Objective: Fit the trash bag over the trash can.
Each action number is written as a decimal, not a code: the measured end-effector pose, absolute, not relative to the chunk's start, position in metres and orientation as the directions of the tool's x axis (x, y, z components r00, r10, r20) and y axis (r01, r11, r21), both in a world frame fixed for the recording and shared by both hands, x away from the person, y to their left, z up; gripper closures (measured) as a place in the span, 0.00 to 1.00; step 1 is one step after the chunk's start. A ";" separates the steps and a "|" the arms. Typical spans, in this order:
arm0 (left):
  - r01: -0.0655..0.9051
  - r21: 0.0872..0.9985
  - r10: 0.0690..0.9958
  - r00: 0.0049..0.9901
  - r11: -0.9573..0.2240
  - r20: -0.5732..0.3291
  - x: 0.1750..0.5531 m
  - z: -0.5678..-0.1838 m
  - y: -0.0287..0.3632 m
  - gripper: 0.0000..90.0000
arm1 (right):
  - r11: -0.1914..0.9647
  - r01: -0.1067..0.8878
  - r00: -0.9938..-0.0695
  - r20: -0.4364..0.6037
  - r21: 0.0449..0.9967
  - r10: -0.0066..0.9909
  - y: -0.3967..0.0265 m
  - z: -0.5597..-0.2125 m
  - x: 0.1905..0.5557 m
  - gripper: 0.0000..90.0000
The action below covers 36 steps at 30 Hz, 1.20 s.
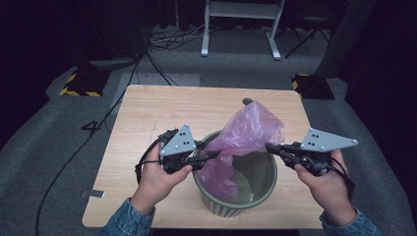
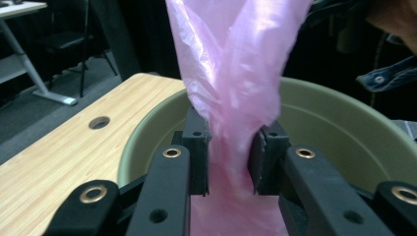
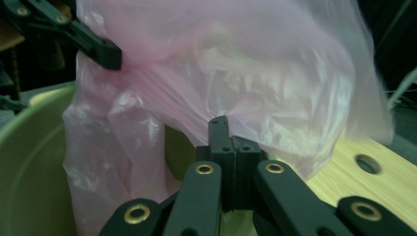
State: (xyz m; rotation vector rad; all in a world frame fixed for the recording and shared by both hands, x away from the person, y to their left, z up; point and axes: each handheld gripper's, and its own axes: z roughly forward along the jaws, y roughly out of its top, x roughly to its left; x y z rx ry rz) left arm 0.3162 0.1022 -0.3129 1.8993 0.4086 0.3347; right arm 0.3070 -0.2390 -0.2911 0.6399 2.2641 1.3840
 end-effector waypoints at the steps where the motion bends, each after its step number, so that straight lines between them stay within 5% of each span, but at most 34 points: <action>1: 0.125 0.935 0.436 0.899 -0.332 0.035 0.317 -0.314 0.103 0.82 | 0.404 0.174 -0.808 -0.104 0.898 0.580 -0.242 -0.292 0.305 1.00; 12: 0.164 0.922 0.492 0.870 -0.352 0.033 0.320 -0.322 0.115 0.88 | 0.463 0.171 -0.790 -0.160 0.870 0.593 -0.272 -0.299 0.274 1.00; 24: 0.154 0.916 0.499 0.865 -0.370 0.056 0.318 -0.326 0.118 0.98 | 0.469 0.190 -0.855 -0.089 0.863 0.510 -0.272 -0.308 0.249 1.00; 26: 0.154 0.915 0.507 0.860 -0.374 0.063 0.319 -0.326 0.119 0.98 | 0.456 0.178 -0.848 -0.100 0.872 0.521 -0.273 -0.306 0.247 0.85; 30: 0.164 0.915 0.510 0.859 -0.368 0.051 0.320 -0.327 0.121 0.98 | 0.424 0.155 -0.810 -0.131 0.892 0.572 -0.282 -0.296 0.248 0.72; 33: 0.170 0.913 0.510 0.859 -0.372 0.048 0.322 -0.328 0.120 0.94 | 0.406 0.144 -0.794 -0.140 0.902 0.592 -0.285 -0.289 0.249 0.70; 36: 0.176 0.913 0.529 0.847 -0.368 0.050 0.324 -0.329 0.118 0.80 | 0.405 0.129 -0.791 -0.153 0.905 0.592 -0.283 -0.284 0.249 0.71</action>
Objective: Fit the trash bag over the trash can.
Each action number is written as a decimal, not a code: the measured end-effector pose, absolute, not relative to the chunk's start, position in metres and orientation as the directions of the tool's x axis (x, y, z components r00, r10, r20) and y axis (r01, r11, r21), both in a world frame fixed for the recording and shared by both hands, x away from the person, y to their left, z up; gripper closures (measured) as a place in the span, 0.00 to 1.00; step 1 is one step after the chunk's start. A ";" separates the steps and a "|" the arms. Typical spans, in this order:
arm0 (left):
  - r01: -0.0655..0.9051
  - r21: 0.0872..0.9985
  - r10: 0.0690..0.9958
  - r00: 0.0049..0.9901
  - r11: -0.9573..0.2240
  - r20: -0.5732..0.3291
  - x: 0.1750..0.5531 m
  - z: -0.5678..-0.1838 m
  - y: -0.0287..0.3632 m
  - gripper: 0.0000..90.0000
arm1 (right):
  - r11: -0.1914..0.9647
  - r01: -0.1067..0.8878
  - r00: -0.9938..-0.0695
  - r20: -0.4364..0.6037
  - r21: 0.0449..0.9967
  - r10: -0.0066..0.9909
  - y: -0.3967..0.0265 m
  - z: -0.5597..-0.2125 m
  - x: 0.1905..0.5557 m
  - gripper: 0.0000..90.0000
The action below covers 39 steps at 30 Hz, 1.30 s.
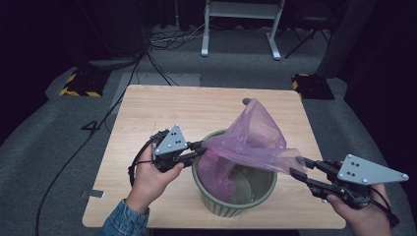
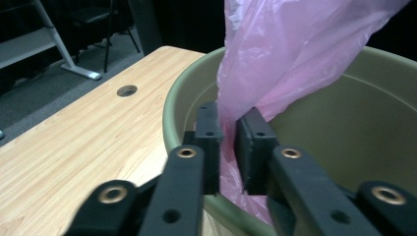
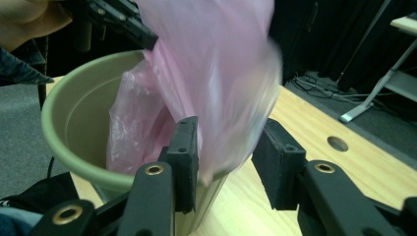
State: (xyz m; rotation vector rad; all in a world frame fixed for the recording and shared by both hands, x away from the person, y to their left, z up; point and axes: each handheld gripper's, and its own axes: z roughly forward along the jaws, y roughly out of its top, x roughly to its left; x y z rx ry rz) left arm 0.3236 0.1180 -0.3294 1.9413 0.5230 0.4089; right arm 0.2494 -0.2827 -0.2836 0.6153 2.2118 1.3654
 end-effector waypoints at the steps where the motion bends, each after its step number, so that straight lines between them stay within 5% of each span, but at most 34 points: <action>1: 0.164 0.917 0.552 0.830 -0.365 0.072 0.324 -0.329 0.117 0.67 | 0.406 0.126 -0.791 -0.156 0.905 0.592 -0.282 -0.282 0.250 0.73; 4: 0.140 0.927 0.564 0.821 -0.348 0.088 0.323 -0.326 0.115 0.45 | 0.418 0.120 -0.796 -0.164 0.900 0.583 -0.277 -0.281 0.254 0.83; 14: 0.005 0.936 0.499 0.847 -0.351 0.183 0.305 -0.304 0.095 0.38 | 0.453 0.115 -0.837 -0.159 0.884 0.524 -0.247 -0.287 0.271 0.90; 17: -0.011 0.933 0.484 0.853 -0.359 0.196 0.305 -0.302 0.091 0.46 | 0.459 0.112 -0.846 -0.158 0.881 0.509 -0.240 -0.287 0.272 0.90; 20: -0.011 0.927 0.469 0.861 -0.374 0.199 0.308 -0.302 0.090 0.79 | 0.463 0.116 -0.851 -0.153 0.879 0.502 -0.237 -0.288 0.272 0.89; 21: -0.005 0.926 0.463 0.865 -0.377 0.194 0.309 -0.303 0.090 0.79 | 0.465 0.121 -0.851 -0.150 0.877 0.503 -0.237 -0.288 0.272 0.88; 23: 0.022 0.925 0.458 0.873 -0.379 0.166 0.310 -0.304 0.091 0.96 | 0.464 0.139 -0.850 -0.135 0.875 0.508 -0.238 -0.289 0.271 0.81; 29: 0.087 0.918 0.482 0.868 -0.388 0.121 0.319 -0.312 0.094 0.99 | 0.475 0.151 -0.846 -0.135 0.867 0.515 -0.243 -0.287 0.265 0.64; 39: 0.150 0.900 0.498 0.863 -0.409 0.082 0.332 -0.325 0.091 0.99 | 0.449 0.088 -0.840 -0.175 0.889 0.513 -0.249 -0.263 0.247 0.61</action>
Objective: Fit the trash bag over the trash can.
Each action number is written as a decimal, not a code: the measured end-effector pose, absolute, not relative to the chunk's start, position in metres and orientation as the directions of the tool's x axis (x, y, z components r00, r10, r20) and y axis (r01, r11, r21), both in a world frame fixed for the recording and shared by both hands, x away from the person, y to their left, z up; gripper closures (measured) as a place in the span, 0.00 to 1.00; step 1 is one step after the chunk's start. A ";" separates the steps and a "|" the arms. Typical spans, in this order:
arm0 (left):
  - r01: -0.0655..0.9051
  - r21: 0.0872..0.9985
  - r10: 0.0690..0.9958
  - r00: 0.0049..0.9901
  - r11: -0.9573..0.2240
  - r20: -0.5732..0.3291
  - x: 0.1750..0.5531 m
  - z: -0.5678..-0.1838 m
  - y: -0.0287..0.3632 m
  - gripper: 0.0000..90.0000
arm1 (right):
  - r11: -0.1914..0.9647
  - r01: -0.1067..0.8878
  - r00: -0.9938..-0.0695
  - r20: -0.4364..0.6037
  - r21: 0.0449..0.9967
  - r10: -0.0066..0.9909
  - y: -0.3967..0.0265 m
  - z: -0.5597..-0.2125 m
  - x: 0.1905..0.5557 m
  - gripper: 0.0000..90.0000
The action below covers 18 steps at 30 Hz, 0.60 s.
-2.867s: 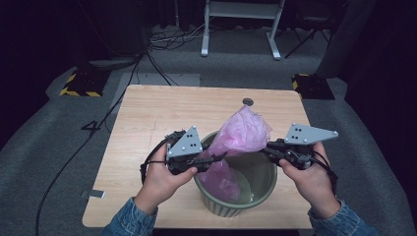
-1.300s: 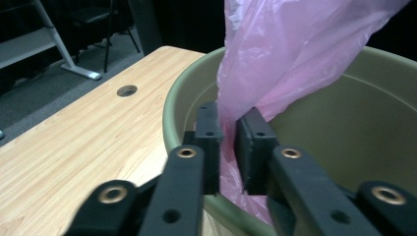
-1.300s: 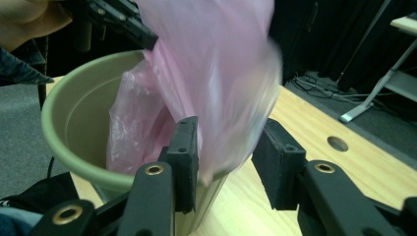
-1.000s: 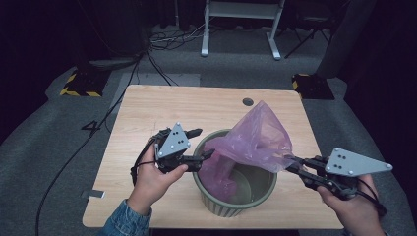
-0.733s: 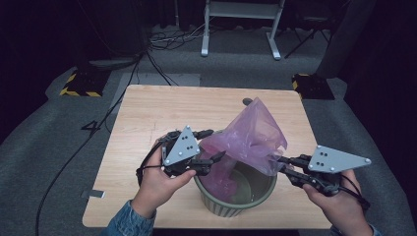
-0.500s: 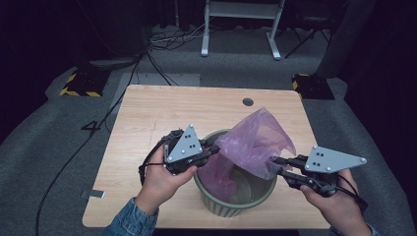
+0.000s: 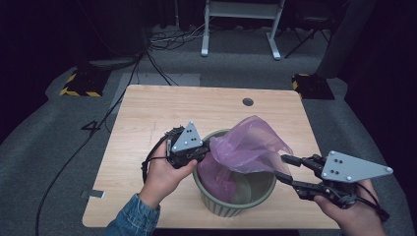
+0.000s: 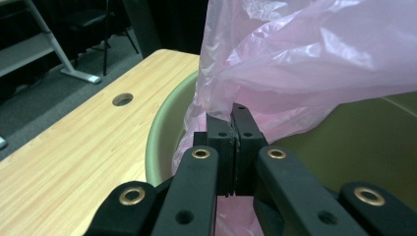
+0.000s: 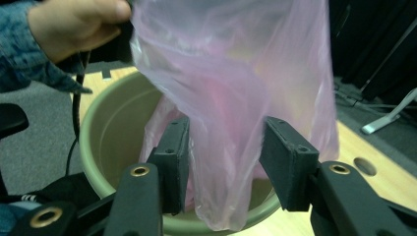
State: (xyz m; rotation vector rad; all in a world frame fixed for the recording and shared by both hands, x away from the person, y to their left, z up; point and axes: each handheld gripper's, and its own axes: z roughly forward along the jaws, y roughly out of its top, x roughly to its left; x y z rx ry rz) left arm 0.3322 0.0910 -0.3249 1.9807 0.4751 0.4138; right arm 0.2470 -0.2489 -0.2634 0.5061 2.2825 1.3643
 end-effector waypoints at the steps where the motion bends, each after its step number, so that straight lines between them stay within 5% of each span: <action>1: 0.155 0.900 0.498 0.864 -0.408 0.077 0.333 -0.326 0.091 0.99 | 0.446 0.081 -0.839 -0.181 0.891 0.514 -0.249 -0.261 0.246 0.61; 18: 0.174 0.891 0.478 0.876 -0.420 0.054 0.336 -0.332 0.088 0.94 | 0.496 0.062 -0.884 -0.184 0.866 0.430 -0.200 -0.270 0.278 0.48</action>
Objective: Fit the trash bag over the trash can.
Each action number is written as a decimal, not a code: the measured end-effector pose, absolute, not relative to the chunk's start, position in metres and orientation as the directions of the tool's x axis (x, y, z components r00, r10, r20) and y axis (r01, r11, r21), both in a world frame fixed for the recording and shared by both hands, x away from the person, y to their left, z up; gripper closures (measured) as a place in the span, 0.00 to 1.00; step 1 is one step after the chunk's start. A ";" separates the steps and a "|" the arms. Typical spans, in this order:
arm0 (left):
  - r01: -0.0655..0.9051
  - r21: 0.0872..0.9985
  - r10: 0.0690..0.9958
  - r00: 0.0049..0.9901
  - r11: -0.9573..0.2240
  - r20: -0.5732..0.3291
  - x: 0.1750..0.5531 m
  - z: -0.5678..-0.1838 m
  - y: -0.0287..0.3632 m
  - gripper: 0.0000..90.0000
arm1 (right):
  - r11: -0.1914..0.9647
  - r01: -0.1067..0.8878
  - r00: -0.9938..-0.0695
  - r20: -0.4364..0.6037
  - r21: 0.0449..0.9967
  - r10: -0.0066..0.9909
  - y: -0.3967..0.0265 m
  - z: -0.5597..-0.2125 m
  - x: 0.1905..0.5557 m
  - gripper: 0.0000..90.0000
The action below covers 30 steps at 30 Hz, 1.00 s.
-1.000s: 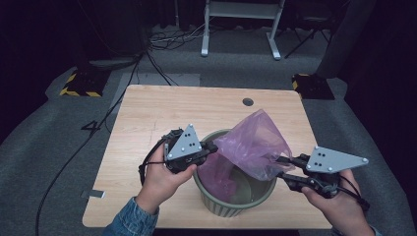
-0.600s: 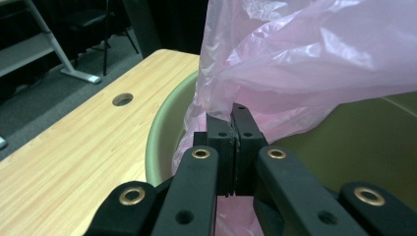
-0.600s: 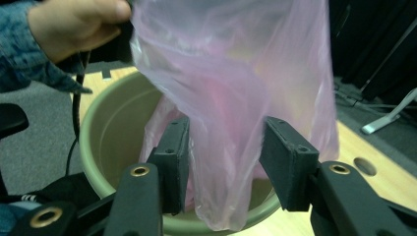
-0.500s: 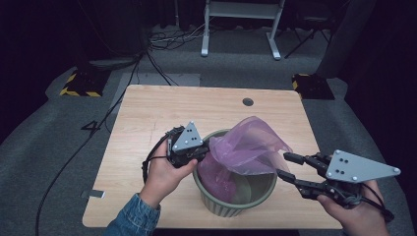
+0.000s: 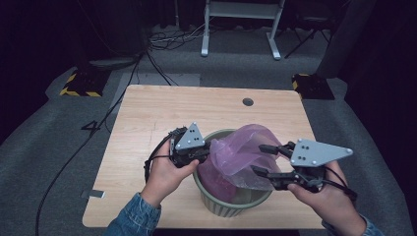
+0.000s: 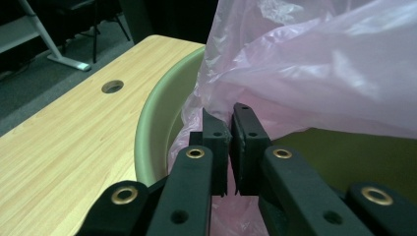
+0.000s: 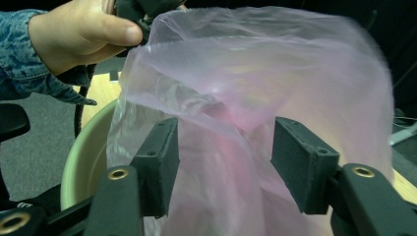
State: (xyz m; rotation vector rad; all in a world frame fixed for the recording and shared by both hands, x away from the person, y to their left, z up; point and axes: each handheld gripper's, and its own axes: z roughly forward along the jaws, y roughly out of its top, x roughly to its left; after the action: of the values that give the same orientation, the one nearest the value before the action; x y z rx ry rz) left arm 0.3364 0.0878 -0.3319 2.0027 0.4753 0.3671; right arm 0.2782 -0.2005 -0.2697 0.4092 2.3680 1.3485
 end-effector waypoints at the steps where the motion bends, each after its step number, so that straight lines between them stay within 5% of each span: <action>1: 0.166 0.896 0.474 0.879 -0.413 0.055 0.336 -0.332 0.088 0.91 | 0.505 0.057 -0.886 -0.189 0.861 0.423 -0.196 -0.271 0.279 0.48; 6: 0.082 0.914 0.458 0.881 -0.396 0.119 0.330 -0.328 0.087 0.64 | 0.553 0.046 -0.905 -0.200 0.832 0.376 -0.179 -0.276 0.287 0.86; 10: 0.022 0.917 0.400 0.904 -0.397 0.152 0.324 -0.324 0.083 0.62 | 0.552 0.045 -0.913 -0.189 0.833 0.360 -0.170 -0.277 0.295 0.99; 12: 0.008 0.912 0.381 0.910 -0.410 0.163 0.321 -0.324 0.080 0.63 | 0.538 0.046 -0.915 -0.181 0.842 0.361 -0.167 -0.277 0.298 1.00; 19: 0.056 0.917 0.391 0.913 -0.395 0.113 0.321 -0.322 0.092 0.99 | 0.494 0.073 -0.899 -0.157 0.866 0.409 -0.179 -0.275 0.306 1.00; 30: 0.129 0.931 0.471 0.881 -0.342 0.051 0.326 -0.326 0.123 1.00 | 0.450 0.199 -0.837 -0.088 0.871 0.540 -0.237 -0.284 0.315 1.00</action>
State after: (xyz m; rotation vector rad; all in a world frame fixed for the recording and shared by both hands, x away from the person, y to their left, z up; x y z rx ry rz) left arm 0.3258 0.1233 -0.3264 1.9085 0.4433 0.3746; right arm 0.3152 -0.2367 -0.2838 0.6267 2.3528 1.3430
